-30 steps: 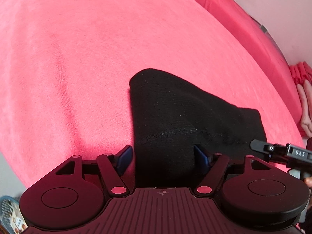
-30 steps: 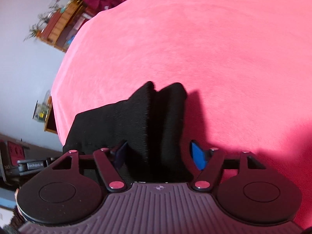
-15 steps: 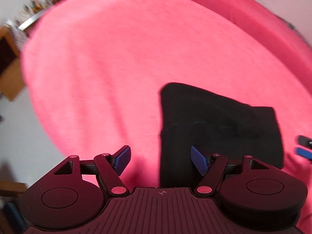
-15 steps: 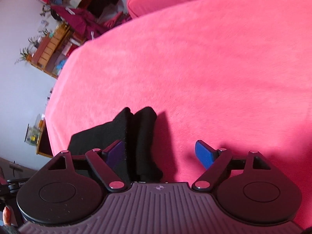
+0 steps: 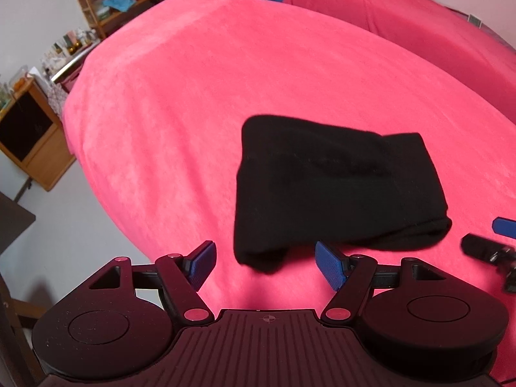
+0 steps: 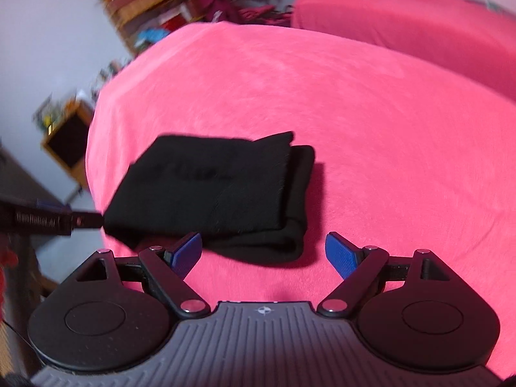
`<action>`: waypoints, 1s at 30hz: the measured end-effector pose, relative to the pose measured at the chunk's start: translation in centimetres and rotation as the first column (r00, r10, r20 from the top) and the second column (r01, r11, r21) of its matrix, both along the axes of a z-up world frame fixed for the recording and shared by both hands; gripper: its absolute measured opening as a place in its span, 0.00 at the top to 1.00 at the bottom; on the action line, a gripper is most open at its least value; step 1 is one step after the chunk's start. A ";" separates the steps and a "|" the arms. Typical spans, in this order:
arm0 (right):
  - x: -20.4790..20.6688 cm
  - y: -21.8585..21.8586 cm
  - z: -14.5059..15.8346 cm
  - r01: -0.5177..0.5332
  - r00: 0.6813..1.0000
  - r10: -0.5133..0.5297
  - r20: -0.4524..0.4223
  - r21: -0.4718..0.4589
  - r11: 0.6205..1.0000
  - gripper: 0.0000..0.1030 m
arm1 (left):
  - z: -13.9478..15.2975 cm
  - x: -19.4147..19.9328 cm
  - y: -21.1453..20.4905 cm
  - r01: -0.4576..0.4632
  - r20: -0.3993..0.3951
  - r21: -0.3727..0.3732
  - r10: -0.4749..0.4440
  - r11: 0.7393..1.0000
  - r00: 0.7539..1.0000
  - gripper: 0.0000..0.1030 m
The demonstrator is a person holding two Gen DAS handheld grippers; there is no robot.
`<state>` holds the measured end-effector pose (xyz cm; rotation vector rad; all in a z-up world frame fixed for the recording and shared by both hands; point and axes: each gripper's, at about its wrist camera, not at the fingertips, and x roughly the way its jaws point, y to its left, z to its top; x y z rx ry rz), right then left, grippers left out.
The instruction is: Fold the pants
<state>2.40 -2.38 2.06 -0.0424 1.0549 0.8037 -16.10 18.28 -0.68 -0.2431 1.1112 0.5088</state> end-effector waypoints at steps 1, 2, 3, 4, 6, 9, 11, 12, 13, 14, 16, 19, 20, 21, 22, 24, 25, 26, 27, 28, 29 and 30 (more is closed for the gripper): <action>-0.5 0.3 0.0 -0.018 1.000 0.018 0.020 -0.019 1.000 0.16 | 0.1 -0.3 -0.1 -0.001 -0.004 -0.004 0.001 1.000 1.000 0.00; -0.8 0.6 0.0 -0.032 0.999 0.033 0.035 -0.034 0.999 0.16 | 0.2 -0.6 -0.3 -0.003 -0.006 -0.008 0.003 1.000 1.000 0.00; -1.2 0.9 0.0 -0.044 0.998 0.047 0.047 -0.049 0.998 0.16 | 0.2 -0.9 -0.4 -0.007 -0.009 -0.012 0.007 1.000 1.000 0.00; -1.4 1.1 -0.1 -0.055 0.997 0.058 0.054 -0.061 0.997 0.15 | 0.0 -1.0 -0.5 -0.011 -0.015 -0.015 0.011 1.000 1.000 0.00; -1.8 1.6 -0.2 -0.072 0.995 0.078 0.065 -0.083 0.994 0.15 | -0.2 -1.1 -0.5 -0.017 -0.031 -0.016 0.017 1.000 0.999 0.00; -2.3 1.9 -0.2 -0.086 0.993 0.094 0.070 -0.107 0.991 0.15 | -0.6 -1.3 -0.8 -0.017 -0.053 -0.019 0.016 1.000 0.998 0.00; -2.4 2.1 -0.2 -0.088 0.993 0.098 0.072 -0.126 0.988 0.15 | -0.8 -1.4 -1.0 -0.015 -0.059 -0.018 0.014 1.000 0.998 0.00; -2.4 2.2 -0.3 -0.090 0.992 0.100 0.074 -0.135 0.987 0.15 | -0.8 -1.5 -1.2 -0.013 -0.061 -0.017 0.012 1.000 0.998 0.00; -2.4 2.2 -0.3 -0.092 0.992 0.103 0.074 -0.141 0.986 0.15 | -0.9 -1.5 -1.3 -0.012 -0.062 -0.017 0.011 1.000 0.998 0.00; -2.5 2.3 -0.3 -0.094 0.991 0.106 0.075 -0.146 0.985 0.15 | -1.0 -1.5 -1.3 -0.011 -0.063 -0.019 0.010 1.000 0.998 0.00; -2.6 2.4 -0.4 -0.099 0.991 0.112 0.079 -0.152 0.983 0.15 | -1.2 -1.4 -1.5 -0.007 -0.066 -0.026 0.005 1.000 0.998 0.00; -2.7 2.3 -0.4 -0.098 0.990 0.112 0.080 -0.157 0.983 0.15 | -1.3 -1.3 -1.8 0.001 -0.071 -0.028 -0.003 1.000 0.997 0.00; -2.7 2.3 -0.4 -0.097 0.991 0.111 0.080 -0.159 0.982 0.15 | -1.4 -1.2 -1.9 0.004 -0.074 -0.024 -0.006 1.000 0.997 0.00; -2.7 2.3 -0.4 -0.096 0.991 0.110 0.081 -0.161 0.982 0.15 | -1.4 -1.2 -2.0 0.007 -0.075 -0.022 -0.008 1.000 0.997 0.00; -2.8 2.4 -0.4 -0.093 0.991 0.108 0.081 -0.163 0.982 0.15 | -1.5 -1.1 -2.0 0.011 -0.075 -0.021 -0.012 1.000 0.997 0.00; -2.8 2.4 -0.4 -0.091 0.991 0.105 0.080 -0.164 0.982 0.15 | -1.5 -1.1 -2.1 0.016 -0.076 -0.018 -0.017 1.000 0.997 0.00; -2.8 2.4 -0.4 -0.090 0.991 0.104 0.079 -0.164 0.982 0.15 | -1.5 -1.0 -2.1 0.018 -0.076 -0.018 -0.020 1.000 0.997 0.00; -2.8 2.4 -0.4 -0.090 0.991 0.104 0.079 -0.165 0.982 0.14 | -1.5 -1.0 -2.2 0.021 -0.075 -0.019 -0.022 1.000 0.997 0.00; -2.9 2.4 -0.4 -0.090 0.991 0.104 0.081 -0.166 0.982 0.14 | -1.5 -1.0 -2.2 0.023 -0.075 -0.019 -0.025 1.000 0.997 0.00; -2.9 2.4 -0.4 -0.090 0.991 0.105 0.083 -0.167 0.982 0.14 | -1.5 -0.9 -2.2 0.027 -0.075 -0.018 -0.028 0.999 0.997 0.00; -2.9 2.4 -0.4 -0.090 0.991 0.106 0.086 -0.169 0.982 0.14 | -1.5 -0.8 -2.2 0.031 -0.076 -0.017 -0.032 0.999 0.997 0.00; -2.9 2.5 -0.3 -0.090 0.990 0.106 0.089 -0.171 0.981 0.14 | -1.5 -0.7 -2.2 0.035 -0.077 -0.017 -0.037 0.999 0.996 0.00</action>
